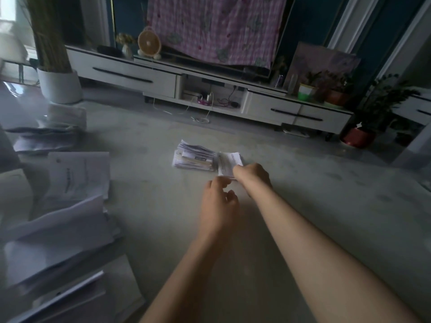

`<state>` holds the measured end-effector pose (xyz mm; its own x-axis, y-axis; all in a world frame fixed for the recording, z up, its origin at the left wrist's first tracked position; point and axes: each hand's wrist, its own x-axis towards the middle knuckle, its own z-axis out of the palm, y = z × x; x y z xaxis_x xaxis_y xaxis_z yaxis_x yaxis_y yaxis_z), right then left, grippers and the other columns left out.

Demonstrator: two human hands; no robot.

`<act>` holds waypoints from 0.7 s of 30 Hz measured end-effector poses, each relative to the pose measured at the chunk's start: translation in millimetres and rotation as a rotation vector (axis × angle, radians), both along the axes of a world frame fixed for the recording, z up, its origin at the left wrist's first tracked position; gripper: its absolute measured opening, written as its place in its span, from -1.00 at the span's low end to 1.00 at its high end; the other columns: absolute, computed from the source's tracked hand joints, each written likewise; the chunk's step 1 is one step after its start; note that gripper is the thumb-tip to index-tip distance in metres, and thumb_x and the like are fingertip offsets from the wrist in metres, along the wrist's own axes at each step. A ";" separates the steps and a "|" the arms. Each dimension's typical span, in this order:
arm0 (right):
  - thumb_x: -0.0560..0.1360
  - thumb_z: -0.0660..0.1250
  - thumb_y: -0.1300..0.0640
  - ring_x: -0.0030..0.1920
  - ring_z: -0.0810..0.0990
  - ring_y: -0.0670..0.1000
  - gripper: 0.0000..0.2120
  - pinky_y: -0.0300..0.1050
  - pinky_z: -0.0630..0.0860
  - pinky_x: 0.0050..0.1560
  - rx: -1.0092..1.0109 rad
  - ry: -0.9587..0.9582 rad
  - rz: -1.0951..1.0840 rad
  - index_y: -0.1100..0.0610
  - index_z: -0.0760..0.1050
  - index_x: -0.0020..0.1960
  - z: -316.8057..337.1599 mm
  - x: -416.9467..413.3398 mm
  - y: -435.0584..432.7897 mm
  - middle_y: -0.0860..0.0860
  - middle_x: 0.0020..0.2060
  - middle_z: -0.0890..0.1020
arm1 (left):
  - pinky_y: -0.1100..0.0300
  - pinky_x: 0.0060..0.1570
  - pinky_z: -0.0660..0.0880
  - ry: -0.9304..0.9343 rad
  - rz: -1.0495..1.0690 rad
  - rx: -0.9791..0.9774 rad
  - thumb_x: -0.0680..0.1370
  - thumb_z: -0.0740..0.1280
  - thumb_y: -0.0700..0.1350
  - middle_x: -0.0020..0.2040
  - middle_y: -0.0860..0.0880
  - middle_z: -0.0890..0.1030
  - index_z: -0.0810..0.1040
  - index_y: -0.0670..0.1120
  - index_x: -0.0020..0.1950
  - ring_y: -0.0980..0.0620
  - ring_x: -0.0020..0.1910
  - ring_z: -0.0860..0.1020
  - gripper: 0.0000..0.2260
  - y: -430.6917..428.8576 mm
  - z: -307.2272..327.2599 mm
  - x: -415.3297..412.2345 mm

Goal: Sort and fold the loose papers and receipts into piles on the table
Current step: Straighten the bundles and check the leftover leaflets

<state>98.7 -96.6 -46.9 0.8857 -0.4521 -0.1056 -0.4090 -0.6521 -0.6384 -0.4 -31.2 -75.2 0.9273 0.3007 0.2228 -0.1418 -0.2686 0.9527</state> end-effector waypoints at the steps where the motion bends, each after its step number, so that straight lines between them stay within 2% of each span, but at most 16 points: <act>1: 0.40 0.26 0.02 0.18 0.51 0.19 -0.51 -0.05 0.48 0.14 -0.016 0.020 0.010 0.23 0.38 0.26 2.0 -1.3 0.7 0.19 0.22 0.48 | 0.26 -0.07 0.41 -0.002 -0.002 0.002 0.56 0.19 -0.25 0.19 -0.06 0.46 0.45 -0.14 0.21 0.08 -0.06 0.45 -0.76 -0.4 0.5 0.2; 4: 0.44 0.25 0.05 0.20 0.49 0.21 -0.52 -0.05 0.45 0.13 0.039 0.038 0.022 0.24 0.33 0.30 4.7 -1.1 -1.6 0.21 0.26 0.44 | 0.25 -0.03 0.40 -0.023 0.000 0.022 0.57 0.19 -0.23 0.19 -0.08 0.48 0.45 -0.15 0.21 0.08 -0.06 0.44 -0.77 -0.7 0.6 0.2; 8: 0.51 0.19 0.05 0.23 0.46 0.22 -0.55 -0.03 0.43 0.18 0.071 -0.045 0.022 0.25 0.30 0.33 14.5 -7.0 -14.7 0.21 0.30 0.42 | 0.40 -0.13 0.30 -0.059 0.020 0.031 0.58 0.19 -0.23 0.18 -0.10 0.50 0.46 -0.20 0.21 0.08 -0.07 0.44 -0.77 -0.5 2.8 1.7; 10: 0.52 0.17 0.08 0.20 0.48 0.21 -0.59 -0.05 0.44 0.10 0.067 -0.084 0.039 0.25 0.32 0.31 22.7 -14.3 -21.8 0.22 0.28 0.43 | 0.39 -0.12 0.31 -0.067 0.032 0.049 0.57 0.19 -0.24 0.17 -0.11 0.50 0.47 -0.19 0.20 0.08 -0.07 0.45 -0.78 -0.6 3.5 2.4; 11: 0.52 0.16 0.10 0.10 0.53 0.20 -0.68 -0.09 0.45 -0.03 0.064 -0.117 0.070 0.24 0.39 0.20 26.6 -18.1 -25.4 0.22 0.18 0.49 | 0.36 -0.09 0.33 -0.064 0.032 0.066 0.57 0.19 -0.24 0.18 -0.11 0.50 0.47 -0.19 0.20 0.06 -0.05 0.46 -0.78 0.1 4.2 2.3; 12: 0.51 0.17 0.13 -0.11 0.54 0.16 -0.82 -0.15 0.41 -0.23 0.047 -0.144 0.110 0.21 0.45 0.00 31.2 -24.1 -29.4 0.20 0.01 0.53 | 0.30 -0.03 0.37 -0.066 0.036 0.087 0.57 0.19 -0.24 0.19 -0.11 0.50 0.47 -0.18 0.21 0.03 -0.01 0.48 -0.77 0.2 5.2 1.3; 13: 0.49 0.17 0.16 -0.31 0.46 0.09 -0.85 -0.18 0.30 -0.38 0.026 -0.167 0.157 0.16 0.38 -0.23 34.7 -29.1 -31.8 0.15 -0.21 0.50 | 0.21 0.04 0.40 -0.057 0.046 0.106 0.57 0.20 -0.24 0.19 -0.12 0.50 0.47 -0.18 0.21 -0.01 0.04 0.49 -0.77 1.1 6.4 0.9; 14: 0.48 0.17 0.19 -0.42 0.35 0.03 -0.77 -0.19 0.21 -0.44 0.017 -0.189 0.210 0.14 0.28 -0.34 37.0 -37.1 -32.2 0.09 -0.35 0.42 | 0.15 0.09 0.41 -0.053 0.064 0.132 0.56 0.20 -0.25 0.20 -0.13 0.50 0.47 -0.18 0.21 -0.06 0.09 0.49 -0.76 2.9 9.1 -2.1; 15: 0.48 0.17 0.22 -0.45 0.29 0.01 -0.76 -0.20 0.19 -0.44 0.015 -0.200 0.271 0.13 0.26 -0.36 38.2 -45.0 -33.2 0.05 -0.41 0.37 | 0.11 0.12 0.39 -0.043 0.078 0.162 0.55 0.20 -0.27 0.19 -0.15 0.50 0.47 -0.20 0.22 -0.09 0.13 0.48 -0.75 3.6 14.5 -4.4; 18: 0.47 0.18 0.25 -0.43 0.35 0.02 -0.82 -0.20 0.26 -0.40 0.088 -0.185 0.458 0.14 0.40 -0.31 40.1 -84.3 -21.6 0.06 -0.43 0.43 | 0.14 0.12 0.32 -0.089 0.096 0.275 0.50 0.22 -0.31 0.18 -0.19 0.51 0.47 -0.21 0.22 -0.15 0.19 0.43 -0.71 12.4 42.4 -30.2; 21: 0.52 0.14 0.30 -0.42 0.40 0.02 -0.72 -0.21 0.33 -0.41 0.209 -0.126 0.701 0.13 0.39 -0.35 37.1 -125.0 0.4 0.07 -0.44 0.45 | 0.32 0.09 0.26 -0.167 0.083 0.361 0.54 0.24 -0.20 0.23 -0.05 0.49 0.47 -0.11 0.22 0.00 0.23 0.40 -0.75 26.3 64.0 -83.8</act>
